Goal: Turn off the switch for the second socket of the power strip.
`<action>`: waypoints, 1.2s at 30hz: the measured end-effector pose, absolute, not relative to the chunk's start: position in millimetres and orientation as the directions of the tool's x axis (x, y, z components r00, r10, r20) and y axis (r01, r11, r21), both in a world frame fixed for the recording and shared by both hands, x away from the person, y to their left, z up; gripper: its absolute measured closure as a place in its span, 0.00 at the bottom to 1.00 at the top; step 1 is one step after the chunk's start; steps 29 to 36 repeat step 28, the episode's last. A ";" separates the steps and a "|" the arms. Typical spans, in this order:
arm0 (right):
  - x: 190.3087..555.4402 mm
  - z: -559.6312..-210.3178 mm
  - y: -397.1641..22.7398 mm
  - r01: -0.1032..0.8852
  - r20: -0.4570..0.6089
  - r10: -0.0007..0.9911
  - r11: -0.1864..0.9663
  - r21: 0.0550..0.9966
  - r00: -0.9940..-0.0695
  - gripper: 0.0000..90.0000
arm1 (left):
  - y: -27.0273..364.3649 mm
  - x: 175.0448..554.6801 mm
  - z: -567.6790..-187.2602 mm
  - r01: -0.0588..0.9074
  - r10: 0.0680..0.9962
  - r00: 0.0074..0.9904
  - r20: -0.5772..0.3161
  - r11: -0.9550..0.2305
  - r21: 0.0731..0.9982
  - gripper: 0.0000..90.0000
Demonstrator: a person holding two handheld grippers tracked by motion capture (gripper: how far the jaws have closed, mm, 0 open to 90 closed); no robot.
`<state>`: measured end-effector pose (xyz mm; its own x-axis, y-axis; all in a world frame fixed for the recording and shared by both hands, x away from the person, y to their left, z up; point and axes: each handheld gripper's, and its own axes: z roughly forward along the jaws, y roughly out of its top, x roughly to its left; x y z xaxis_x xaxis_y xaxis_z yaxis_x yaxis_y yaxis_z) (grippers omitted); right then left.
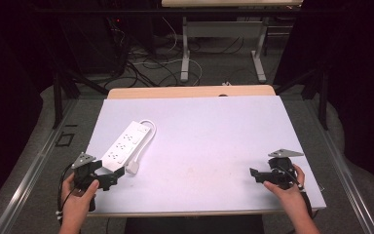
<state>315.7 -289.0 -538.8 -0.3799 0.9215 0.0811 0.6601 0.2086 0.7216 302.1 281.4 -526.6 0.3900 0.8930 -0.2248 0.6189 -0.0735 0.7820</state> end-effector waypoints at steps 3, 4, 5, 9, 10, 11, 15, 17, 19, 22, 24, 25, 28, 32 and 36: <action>315.8 -539.3 -288.7 0.657 0.081 0.920 0.210 0.724 -0.383 0.18 | 281.0 301.9 -529.2 0.615 0.894 0.385 -0.228 -0.064 0.786 0.01; 315.7 -539.1 -288.6 0.657 0.078 0.921 0.211 0.724 -0.381 0.18 | 281.0 301.7 -529.7 0.616 0.894 0.384 -0.229 -0.063 0.785 0.01; 315.8 -539.2 -288.7 0.656 0.080 0.919 0.213 0.724 -0.386 0.18 | 282.1 301.5 -529.2 0.626 0.891 0.391 -0.230 -0.074 0.776 0.00; 316.0 -539.8 -288.6 0.656 0.078 0.919 0.215 0.724 -0.386 0.18 | 281.8 301.8 -532.0 0.618 0.896 0.381 -0.228 -0.063 0.784 0.00; 316.0 -539.8 -288.5 0.656 0.078 0.919 0.215 0.723 -0.387 0.18 | 282.4 301.7 -532.0 0.620 0.896 0.382 -0.228 -0.066 0.782 0.00; 316.0 -539.9 -288.6 0.655 0.076 0.918 0.219 0.723 -0.390 0.18 | 282.3 301.7 -532.5 0.618 0.897 0.378 -0.229 -0.060 0.784 0.01; 316.2 -540.6 -288.4 0.659 0.078 0.918 0.218 0.720 -0.388 0.18 | 284.0 301.8 -533.2 0.628 0.896 0.381 -0.229 -0.069 0.775 0.01; 316.6 -541.2 -288.5 0.659 0.080 0.918 0.217 0.720 -0.390 0.18 | 283.3 302.6 -535.3 0.621 0.900 0.372 -0.228 -0.059 0.781 0.01; 317.1 -541.4 -288.7 0.659 0.081 0.918 0.215 0.720 -0.389 0.18 | 283.3 302.7 -535.9 0.624 0.901 0.369 -0.229 -0.057 0.780 0.01; 317.3 -541.3 -288.8 0.659 0.081 0.918 0.215 0.721 -0.388 0.18 | 283.7 302.1 -535.4 0.629 0.899 0.370 -0.235 -0.056 0.776 0.01; 317.2 -541.5 -288.6 0.660 0.082 0.917 0.216 0.720 -0.390 0.18 | 284.2 302.0 -535.4 0.628 0.900 0.368 -0.233 -0.056 0.776 0.01; 317.2 -541.6 -288.4 0.660 0.082 0.917 0.216 0.720 -0.389 0.18 | 283.5 301.6 -535.5 0.631 0.901 0.359 -0.243 -0.043 0.774 0.01; 317.4 -542.0 -288.3 0.662 0.083 0.917 0.216 0.718 -0.389 0.18 | 284.1 301.9 -534.9 0.627 0.902 0.364 -0.233 -0.052 0.777 0.01; 317.4 -542.0 -288.3 0.662 0.083 0.917 0.216 0.718 -0.389 0.18 | 284.1 301.9 -534.9 0.627 0.902 0.364 -0.233 -0.052 0.777 0.01; 317.4 -542.0 -288.3 0.662 0.083 0.917 0.216 0.718 -0.389 0.18 | 284.1 301.9 -534.9 0.627 0.902 0.364 -0.233 -0.052 0.777 0.01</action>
